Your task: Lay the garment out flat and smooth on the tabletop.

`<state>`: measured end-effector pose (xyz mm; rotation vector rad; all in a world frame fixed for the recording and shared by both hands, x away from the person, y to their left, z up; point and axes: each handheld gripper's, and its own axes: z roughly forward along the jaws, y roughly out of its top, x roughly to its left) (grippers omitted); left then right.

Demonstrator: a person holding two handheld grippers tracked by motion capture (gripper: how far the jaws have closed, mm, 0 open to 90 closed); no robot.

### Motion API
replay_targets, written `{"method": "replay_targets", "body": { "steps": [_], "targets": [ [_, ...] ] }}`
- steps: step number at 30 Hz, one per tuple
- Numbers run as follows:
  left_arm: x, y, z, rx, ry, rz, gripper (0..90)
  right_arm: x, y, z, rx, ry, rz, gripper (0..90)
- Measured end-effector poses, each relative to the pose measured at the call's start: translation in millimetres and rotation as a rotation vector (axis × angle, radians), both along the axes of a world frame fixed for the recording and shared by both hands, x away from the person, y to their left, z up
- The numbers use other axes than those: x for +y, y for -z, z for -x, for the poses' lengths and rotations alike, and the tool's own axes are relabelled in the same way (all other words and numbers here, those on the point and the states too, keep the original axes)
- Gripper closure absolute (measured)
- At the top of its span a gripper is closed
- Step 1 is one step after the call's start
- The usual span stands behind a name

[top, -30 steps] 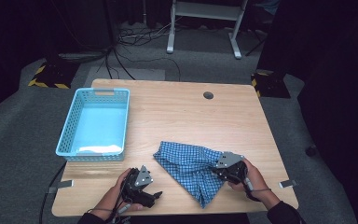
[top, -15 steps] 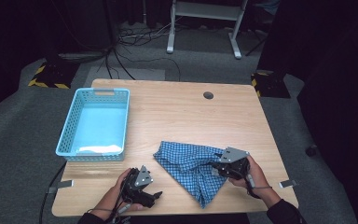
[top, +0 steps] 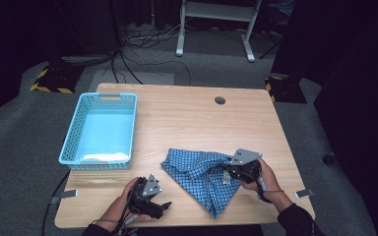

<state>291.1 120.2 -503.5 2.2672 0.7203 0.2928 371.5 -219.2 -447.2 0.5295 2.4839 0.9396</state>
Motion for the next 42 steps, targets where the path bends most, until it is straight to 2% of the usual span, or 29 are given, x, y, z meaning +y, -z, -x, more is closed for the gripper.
{"method": "replay_targets", "body": {
  "steps": [10, 20, 42],
  "targets": [
    [-0.1, 0.0, 0.0, 0.0, -0.001, 0.0, 14.8, 5.4, -8.0, -16.2, 0.006, 0.063, -0.007, 74.2],
    [0.0, 0.0, 0.0, 0.0, -0.001, 0.0, 14.8, 9.3, -10.1, -36.9, 0.037, 0.13, -0.013, 74.3],
    [-0.5, -0.1, 0.0, -0.001, 0.001, -0.002, 14.8, 13.6, -1.3, -73.1, 0.077, 0.21, 0.012, 72.4]
  ]
}}
